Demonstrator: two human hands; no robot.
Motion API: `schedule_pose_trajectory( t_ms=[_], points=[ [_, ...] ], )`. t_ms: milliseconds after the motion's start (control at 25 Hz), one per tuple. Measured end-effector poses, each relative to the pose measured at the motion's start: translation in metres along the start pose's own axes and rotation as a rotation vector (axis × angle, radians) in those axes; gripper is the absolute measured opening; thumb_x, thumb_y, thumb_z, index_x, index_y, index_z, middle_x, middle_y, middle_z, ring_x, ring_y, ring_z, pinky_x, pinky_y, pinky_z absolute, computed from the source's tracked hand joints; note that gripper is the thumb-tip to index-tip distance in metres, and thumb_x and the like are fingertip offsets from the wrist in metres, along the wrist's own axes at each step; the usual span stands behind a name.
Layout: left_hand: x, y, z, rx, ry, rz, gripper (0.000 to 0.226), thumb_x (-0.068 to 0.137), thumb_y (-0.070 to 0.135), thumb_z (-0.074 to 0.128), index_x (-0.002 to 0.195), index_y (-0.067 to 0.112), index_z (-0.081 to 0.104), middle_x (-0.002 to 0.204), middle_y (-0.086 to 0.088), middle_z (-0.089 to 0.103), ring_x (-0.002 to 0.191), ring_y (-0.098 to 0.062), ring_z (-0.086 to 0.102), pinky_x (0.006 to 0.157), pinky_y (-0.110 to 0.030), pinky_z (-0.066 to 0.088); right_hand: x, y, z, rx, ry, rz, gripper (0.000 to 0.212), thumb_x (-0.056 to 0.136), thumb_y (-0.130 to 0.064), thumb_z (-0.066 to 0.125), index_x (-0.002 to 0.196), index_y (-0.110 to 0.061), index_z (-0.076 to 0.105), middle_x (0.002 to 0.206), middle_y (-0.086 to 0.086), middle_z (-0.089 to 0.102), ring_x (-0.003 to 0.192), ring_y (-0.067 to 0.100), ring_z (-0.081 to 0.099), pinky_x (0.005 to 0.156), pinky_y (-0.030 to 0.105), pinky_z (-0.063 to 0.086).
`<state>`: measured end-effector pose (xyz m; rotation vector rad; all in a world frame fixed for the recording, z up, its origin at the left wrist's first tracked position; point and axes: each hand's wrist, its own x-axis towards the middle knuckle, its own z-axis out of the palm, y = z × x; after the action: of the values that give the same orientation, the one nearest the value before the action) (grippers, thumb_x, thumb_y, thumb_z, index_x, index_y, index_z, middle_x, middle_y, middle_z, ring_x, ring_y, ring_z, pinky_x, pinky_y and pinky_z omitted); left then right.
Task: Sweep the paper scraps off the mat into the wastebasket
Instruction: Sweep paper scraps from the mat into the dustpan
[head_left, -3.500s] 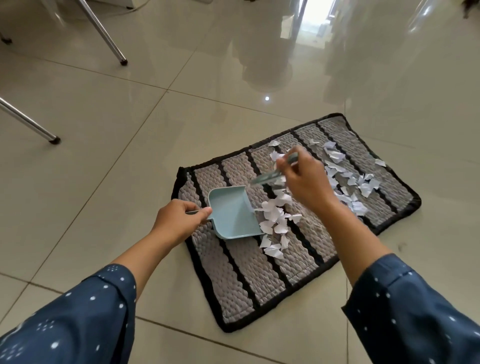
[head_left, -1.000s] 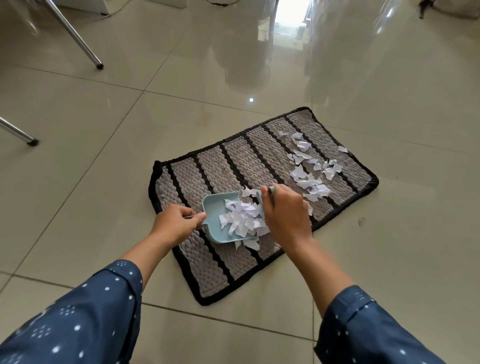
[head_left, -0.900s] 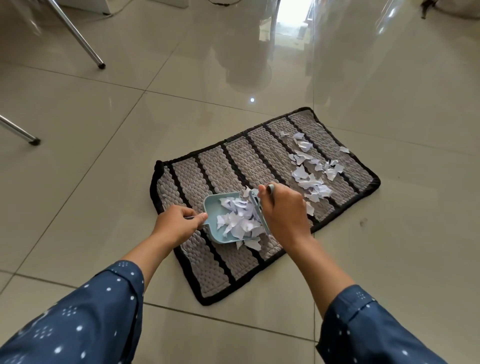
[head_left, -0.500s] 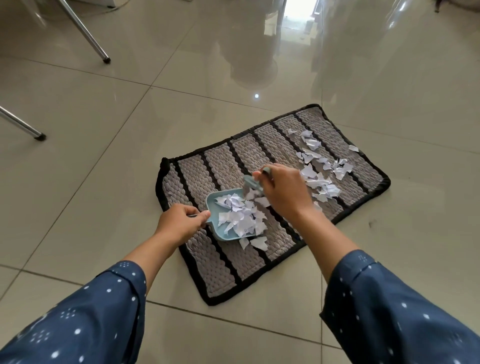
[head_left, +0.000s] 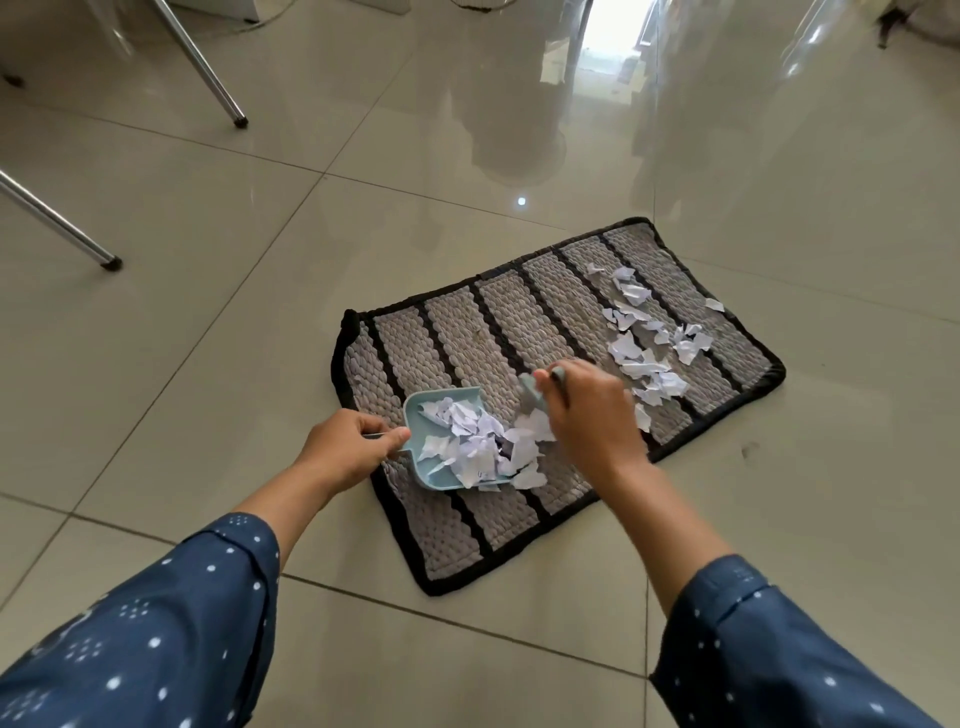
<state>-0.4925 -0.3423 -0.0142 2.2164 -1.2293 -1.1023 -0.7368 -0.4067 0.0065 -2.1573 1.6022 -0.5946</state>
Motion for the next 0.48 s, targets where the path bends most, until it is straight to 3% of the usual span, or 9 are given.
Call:
schedule_pose_trajectory(
  t_ms=[240, 360, 480],
  points=[
    [-0.012, 0.004, 0.012, -0.073, -0.004, 0.038, 0.032, 0.087, 0.041, 0.065, 0.081, 0.012, 0.077, 0.092, -0.001, 0.074, 0.095, -0.016, 0.062, 0.079, -0.024, 0.04, -0.01, -0.031, 0.013, 0.1, 0.052, -0.07, 0.037, 0.099, -0.033, 0.05, 0.072, -0.01, 0.061, 0.068, -0.001, 0.061, 0.058, 0.018, 0.058, 0.057, 0.041, 0.052],
    [-0.017, -0.001, 0.002, -0.145, 0.019, 0.05, 0.03, 0.087, 0.041, 0.065, 0.083, 0.013, 0.076, 0.089, 0.0, 0.074, 0.09, -0.016, 0.064, 0.078, -0.026, 0.044, -0.006, -0.039, 0.003, 0.176, 0.038, -0.099, 0.036, 0.098, -0.034, 0.053, 0.078, -0.009, 0.068, 0.069, 0.001, 0.067, 0.062, 0.018, 0.065, 0.059, 0.041, 0.056],
    [-0.021, -0.01, -0.016, -0.124, 0.035, 0.046, 0.032, 0.086, 0.043, 0.065, 0.078, 0.014, 0.075, 0.07, 0.005, 0.066, 0.075, -0.014, 0.057, 0.071, -0.027, 0.044, -0.008, -0.052, -0.003, 0.233, 0.027, -0.13, 0.034, 0.098, -0.034, 0.054, 0.083, -0.008, 0.07, 0.072, 0.001, 0.07, 0.065, 0.017, 0.068, 0.062, 0.04, 0.057]
  ],
)
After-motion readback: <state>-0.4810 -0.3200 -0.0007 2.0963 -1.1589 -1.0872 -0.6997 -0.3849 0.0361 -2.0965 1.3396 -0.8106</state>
